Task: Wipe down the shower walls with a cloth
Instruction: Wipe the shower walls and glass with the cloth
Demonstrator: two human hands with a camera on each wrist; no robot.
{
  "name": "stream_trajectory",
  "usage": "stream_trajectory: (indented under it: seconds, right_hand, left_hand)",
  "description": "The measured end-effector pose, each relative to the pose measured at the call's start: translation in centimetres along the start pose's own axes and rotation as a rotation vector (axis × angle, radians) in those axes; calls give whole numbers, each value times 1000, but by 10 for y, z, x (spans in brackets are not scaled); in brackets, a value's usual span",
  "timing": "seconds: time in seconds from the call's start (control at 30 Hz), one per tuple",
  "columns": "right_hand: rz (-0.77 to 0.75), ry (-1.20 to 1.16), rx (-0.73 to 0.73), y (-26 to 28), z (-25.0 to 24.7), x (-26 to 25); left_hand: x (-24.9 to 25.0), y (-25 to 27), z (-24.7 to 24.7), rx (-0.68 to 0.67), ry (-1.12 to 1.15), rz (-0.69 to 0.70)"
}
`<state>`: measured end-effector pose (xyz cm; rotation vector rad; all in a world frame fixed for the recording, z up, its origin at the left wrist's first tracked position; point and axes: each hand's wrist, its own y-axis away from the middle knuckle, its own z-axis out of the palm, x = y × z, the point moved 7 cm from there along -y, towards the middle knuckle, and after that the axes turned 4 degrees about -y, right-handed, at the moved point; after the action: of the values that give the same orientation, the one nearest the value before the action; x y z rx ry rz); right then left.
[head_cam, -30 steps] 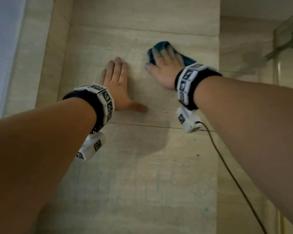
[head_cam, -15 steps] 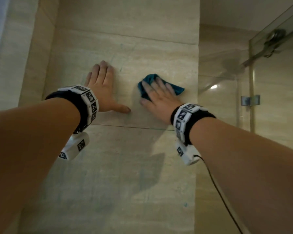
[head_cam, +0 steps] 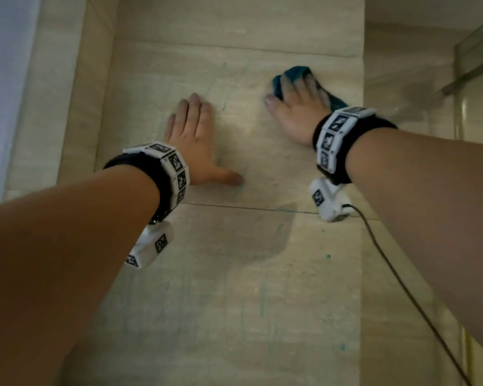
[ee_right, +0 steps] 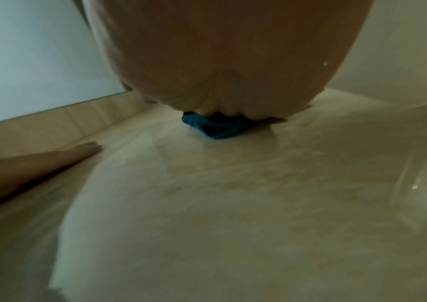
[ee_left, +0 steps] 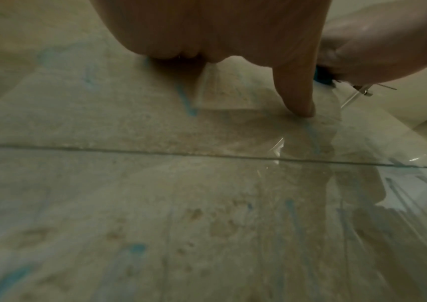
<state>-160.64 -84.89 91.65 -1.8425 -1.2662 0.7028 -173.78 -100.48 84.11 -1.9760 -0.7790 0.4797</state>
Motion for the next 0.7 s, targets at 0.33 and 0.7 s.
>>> stream_trajectory:
  seconds: [0.33, 0.7]
  right_hand:
    - [-189, 65, -131, 50, 43, -28]
    - [104, 2, 10, 36, 10, 32]
  left_hand:
    - [2, 2, -6, 36, 43, -12]
    - [1, 0, -2, -33, 2, -11]
